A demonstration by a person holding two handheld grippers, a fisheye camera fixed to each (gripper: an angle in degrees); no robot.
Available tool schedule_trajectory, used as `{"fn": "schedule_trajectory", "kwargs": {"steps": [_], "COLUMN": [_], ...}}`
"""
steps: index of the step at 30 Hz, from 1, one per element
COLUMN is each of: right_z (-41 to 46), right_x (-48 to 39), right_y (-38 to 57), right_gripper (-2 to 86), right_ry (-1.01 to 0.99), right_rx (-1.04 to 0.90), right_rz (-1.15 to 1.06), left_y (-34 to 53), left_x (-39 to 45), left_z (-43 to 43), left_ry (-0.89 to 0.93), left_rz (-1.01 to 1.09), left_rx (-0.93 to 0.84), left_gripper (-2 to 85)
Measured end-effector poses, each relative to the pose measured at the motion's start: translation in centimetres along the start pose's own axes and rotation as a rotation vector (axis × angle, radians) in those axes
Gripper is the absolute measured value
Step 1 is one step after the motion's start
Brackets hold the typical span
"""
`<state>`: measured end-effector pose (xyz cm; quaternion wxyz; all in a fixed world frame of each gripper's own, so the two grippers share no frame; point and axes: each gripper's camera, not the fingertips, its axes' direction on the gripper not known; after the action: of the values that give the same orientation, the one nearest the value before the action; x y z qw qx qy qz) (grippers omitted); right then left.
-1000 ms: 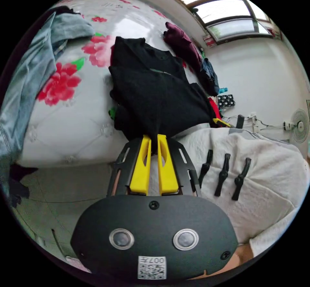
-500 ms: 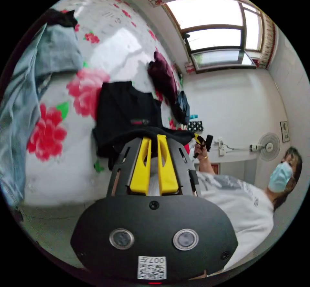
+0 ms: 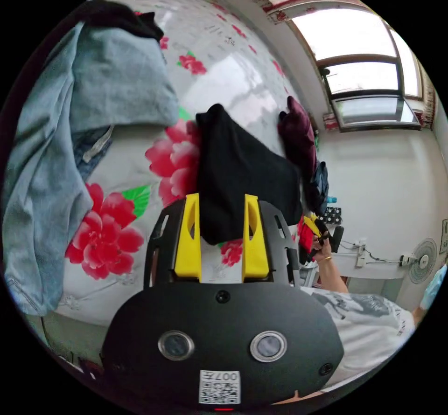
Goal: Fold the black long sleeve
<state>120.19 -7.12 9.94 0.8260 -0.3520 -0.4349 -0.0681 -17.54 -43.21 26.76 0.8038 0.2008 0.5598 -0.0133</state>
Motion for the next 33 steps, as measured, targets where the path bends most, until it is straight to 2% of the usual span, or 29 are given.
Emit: {"fn": "schedule_trajectory", "kwargs": {"steps": [2,6,9,10,11,13,15,18,21,25,29,32,33], "right_z": [1.0,4.8,7.8,8.8,9.8,10.9,9.9,5.7,0.1,-10.2,-22.1,-28.3,-29.1], "right_x": [3.2,3.8,1.9,1.2,0.4,-0.3,-1.0,-1.8,-2.5,-1.4,2.1,5.5,6.6], "right_y": [1.2,0.2,-1.8,-2.6,-3.3,-4.2,-4.7,-5.1,-5.2,-3.4,1.8,5.5,6.1], "right_gripper": [13.6,14.5,11.0,8.7,6.0,3.7,2.2,1.0,0.5,0.4,0.7,1.7,1.9], "right_ry": [-0.084,-0.21,-0.193,-0.132,-0.057,-0.046,-0.072,-0.188,-0.163,0.004,0.176,0.336,0.374], "right_rx": [-0.031,-0.148,-0.19,-0.206,-0.253,-0.317,-0.273,-0.157,-0.058,0.073,0.272,0.373,0.384], "right_rz": [0.104,0.094,0.04,0.045,0.021,-0.013,-0.067,-0.133,-0.212,-0.275,-0.203,-0.079,-0.039], "left_y": [0.7,-0.7,-2.1,-2.5,-2.6,-2.7,-2.4,-1.9,-1.6,0.1,3.6,7.0,8.4], "left_x": [-1.4,-2.8,-2.0,-1.7,-1.5,-0.9,0.6,5.5,13.6,26.9,38.1,45.9,48.0], "left_z": [0.8,3.4,4.6,4.7,4.9,5.0,4.0,3.0,3.9,8.4,14.9,21.8,24.9], "left_ry": [0.037,0.195,0.016,-0.007,0.008,0.092,0.136,0.27,0.318,0.39,0.444,0.403,0.336], "left_rz": [-0.007,0.013,0.066,0.091,0.104,0.106,0.116,0.203,0.379,0.634,0.802,0.883,0.937], "left_rx": [-0.021,-0.058,-0.122,-0.148,-0.159,-0.181,-0.138,-0.084,-0.107,-0.196,-0.287,-0.375,-0.428], "left_gripper": [15.8,17.4,10.9,8.8,8.0,6.2,5.9,5.7,5.5,5.5,5.4,5.6,5.8]}}
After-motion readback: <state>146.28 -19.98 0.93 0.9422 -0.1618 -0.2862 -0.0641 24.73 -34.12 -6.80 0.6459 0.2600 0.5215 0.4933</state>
